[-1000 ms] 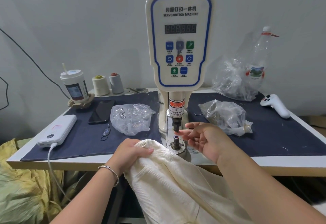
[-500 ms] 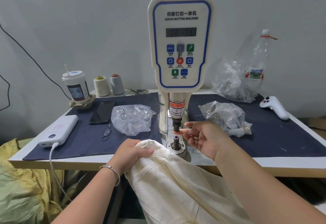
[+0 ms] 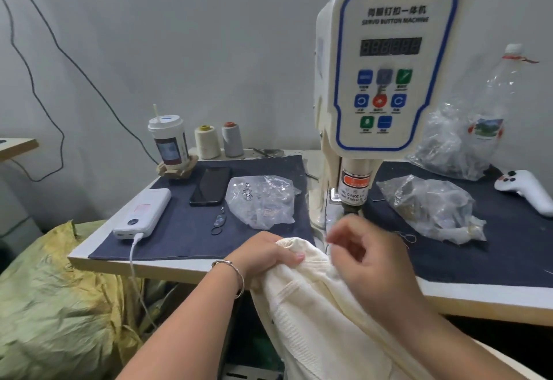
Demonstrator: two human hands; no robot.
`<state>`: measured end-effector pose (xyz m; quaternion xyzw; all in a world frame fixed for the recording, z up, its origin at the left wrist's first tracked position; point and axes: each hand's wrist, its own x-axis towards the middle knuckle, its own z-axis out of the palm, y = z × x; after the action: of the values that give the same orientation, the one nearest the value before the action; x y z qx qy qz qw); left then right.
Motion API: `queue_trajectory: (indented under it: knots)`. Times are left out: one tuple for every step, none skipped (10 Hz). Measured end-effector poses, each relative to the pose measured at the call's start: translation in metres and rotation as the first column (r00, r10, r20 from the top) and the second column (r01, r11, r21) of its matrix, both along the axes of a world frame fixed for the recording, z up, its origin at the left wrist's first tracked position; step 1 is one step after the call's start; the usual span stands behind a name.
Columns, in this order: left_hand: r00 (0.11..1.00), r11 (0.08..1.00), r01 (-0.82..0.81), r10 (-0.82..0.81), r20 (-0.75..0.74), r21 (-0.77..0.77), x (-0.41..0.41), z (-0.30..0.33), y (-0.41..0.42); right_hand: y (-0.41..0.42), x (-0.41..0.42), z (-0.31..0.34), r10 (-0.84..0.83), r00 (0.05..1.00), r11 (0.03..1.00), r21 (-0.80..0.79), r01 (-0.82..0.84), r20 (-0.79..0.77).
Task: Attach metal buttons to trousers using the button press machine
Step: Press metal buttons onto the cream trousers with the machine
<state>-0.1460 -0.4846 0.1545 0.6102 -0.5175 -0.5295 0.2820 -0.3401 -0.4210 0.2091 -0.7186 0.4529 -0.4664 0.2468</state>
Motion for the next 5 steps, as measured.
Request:
queue_trajectory:
  knots:
    - [0.999, 0.999, -0.036, 0.035, -0.006, -0.018, -0.001, 0.0, -0.001, -0.027, 0.055, 0.002, 0.08, 0.954, 0.989, -0.098, -0.112, -0.29]
    - [0.989, 0.991, -0.13, 0.128, -0.075, -0.02, 0.001, 0.007, 0.001, -0.087, 0.109, -0.004, 0.04, 0.861, 0.999, 0.004, -0.043, -0.508]
    - [0.983, 0.997, 0.043, -0.03, 0.183, -0.067, 0.004, 0.003, -0.014, -0.137, 0.148, -0.018, -0.06, 0.716, 0.998, -0.026, 0.058, -0.696]
    - [0.964, 0.984, 0.162, -0.143, 0.227, -0.069, 0.008, -0.006, -0.02, -0.169, 0.171, -0.03, -0.119, 0.645, 0.991, -0.049, 0.125, -0.755]
    - [0.959, 0.964, 0.233, -0.206, 0.194, -0.129, 0.005, -0.006, -0.02, -0.193, 0.182, -0.036, -0.191, 0.64, 0.964, -0.019, 0.266, -0.745]
